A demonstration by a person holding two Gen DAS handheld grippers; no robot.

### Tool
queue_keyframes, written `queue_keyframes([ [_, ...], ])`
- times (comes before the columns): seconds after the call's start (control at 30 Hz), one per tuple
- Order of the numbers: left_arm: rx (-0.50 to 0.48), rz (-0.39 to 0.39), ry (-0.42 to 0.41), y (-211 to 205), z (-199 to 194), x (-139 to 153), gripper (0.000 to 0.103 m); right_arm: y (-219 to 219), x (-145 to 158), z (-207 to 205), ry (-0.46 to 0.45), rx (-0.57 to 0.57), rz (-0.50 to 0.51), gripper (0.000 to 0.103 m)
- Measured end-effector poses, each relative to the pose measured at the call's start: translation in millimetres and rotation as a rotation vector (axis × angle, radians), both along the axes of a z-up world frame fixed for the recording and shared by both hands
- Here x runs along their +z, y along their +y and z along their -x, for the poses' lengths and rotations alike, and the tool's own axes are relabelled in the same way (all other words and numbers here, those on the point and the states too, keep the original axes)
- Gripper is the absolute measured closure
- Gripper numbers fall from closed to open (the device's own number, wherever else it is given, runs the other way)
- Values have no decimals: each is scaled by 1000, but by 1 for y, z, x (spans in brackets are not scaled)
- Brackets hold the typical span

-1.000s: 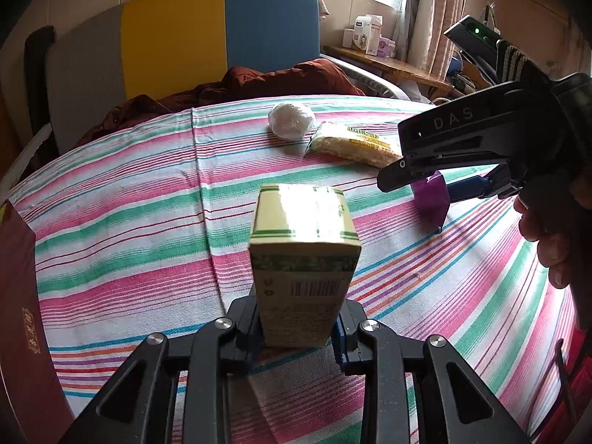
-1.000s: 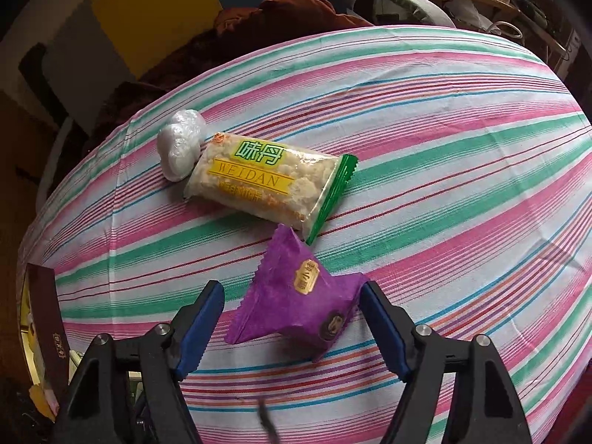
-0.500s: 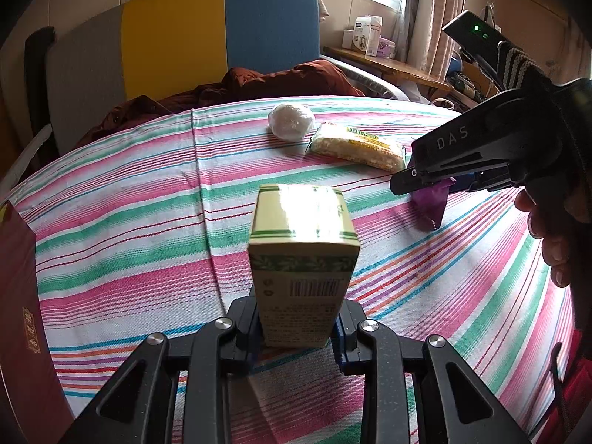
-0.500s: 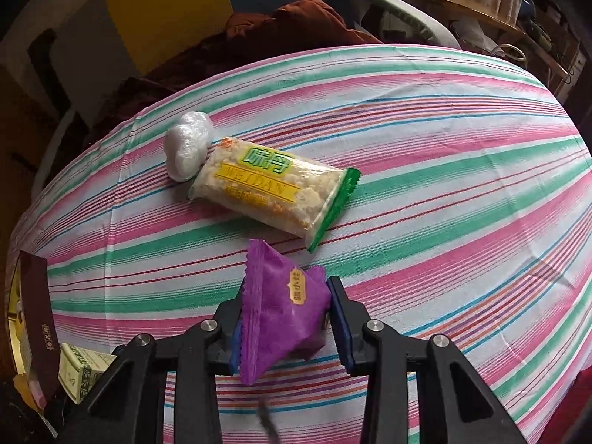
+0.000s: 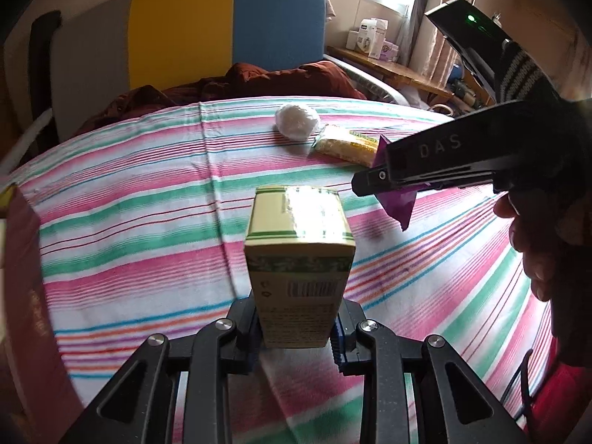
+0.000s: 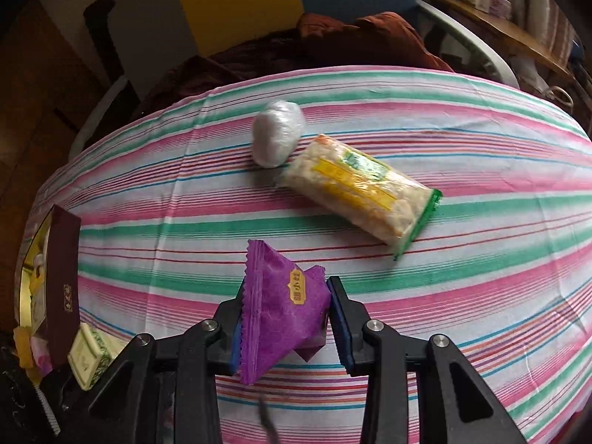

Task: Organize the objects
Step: 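Carry green box and purple packet over the gold tray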

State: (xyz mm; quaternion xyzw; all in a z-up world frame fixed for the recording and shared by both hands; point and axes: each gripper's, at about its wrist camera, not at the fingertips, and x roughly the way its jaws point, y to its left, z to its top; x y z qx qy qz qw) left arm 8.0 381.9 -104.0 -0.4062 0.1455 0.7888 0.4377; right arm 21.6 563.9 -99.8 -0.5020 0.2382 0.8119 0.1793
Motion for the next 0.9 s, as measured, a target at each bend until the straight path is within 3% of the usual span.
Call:
queue_keyframes([
  [0.23,18,-26,125,-23,-15,46,73,-22,9,-2,0,60,-32,66],
  [0.4,64,-47,164,-45,-15,70,73,-32,12,-2,4,97,-63,66],
  [0.9,215,-66,211,-128,-3,97,73,-71,7,9,-19,224,-106,66],
])
